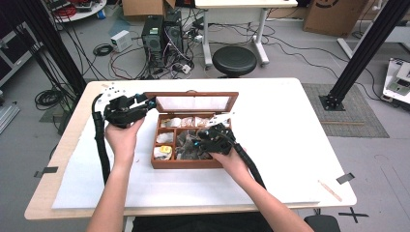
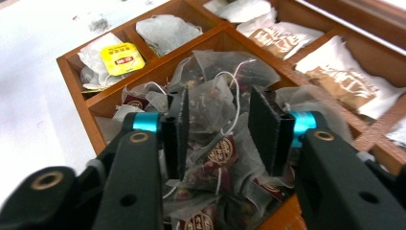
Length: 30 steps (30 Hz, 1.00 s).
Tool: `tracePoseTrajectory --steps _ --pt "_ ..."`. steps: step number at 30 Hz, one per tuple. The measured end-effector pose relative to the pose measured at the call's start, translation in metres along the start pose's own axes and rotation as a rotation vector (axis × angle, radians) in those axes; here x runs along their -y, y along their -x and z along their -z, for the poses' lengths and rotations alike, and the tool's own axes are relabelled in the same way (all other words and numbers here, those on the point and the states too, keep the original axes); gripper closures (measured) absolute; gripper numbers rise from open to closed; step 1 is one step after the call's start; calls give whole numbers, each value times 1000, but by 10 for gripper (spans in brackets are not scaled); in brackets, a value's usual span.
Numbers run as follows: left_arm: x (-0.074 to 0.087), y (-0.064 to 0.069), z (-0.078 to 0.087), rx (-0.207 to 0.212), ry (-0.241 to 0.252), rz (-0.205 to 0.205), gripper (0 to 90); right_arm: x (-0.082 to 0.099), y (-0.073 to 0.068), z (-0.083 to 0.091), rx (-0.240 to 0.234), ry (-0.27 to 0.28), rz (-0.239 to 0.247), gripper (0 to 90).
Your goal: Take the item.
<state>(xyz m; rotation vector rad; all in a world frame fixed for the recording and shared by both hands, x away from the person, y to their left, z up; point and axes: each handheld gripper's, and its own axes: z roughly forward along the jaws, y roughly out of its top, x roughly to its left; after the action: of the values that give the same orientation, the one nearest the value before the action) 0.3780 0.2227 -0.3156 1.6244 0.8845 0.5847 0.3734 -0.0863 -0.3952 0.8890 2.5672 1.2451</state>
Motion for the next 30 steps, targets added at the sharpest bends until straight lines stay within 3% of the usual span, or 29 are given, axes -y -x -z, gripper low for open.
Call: tracePoseTrajectory --steps 5,12,30 --pt "0 0 0 -2 0 0 583 -3 -1 -7 -8 -43 -4 658" --pt "0 0 0 -2 1 0 584 -4 -3 -9 -26 -58 28 889" --pt "0 0 0 -3 5 -2 584 -6 -8 -1 -32 -6 68 900"
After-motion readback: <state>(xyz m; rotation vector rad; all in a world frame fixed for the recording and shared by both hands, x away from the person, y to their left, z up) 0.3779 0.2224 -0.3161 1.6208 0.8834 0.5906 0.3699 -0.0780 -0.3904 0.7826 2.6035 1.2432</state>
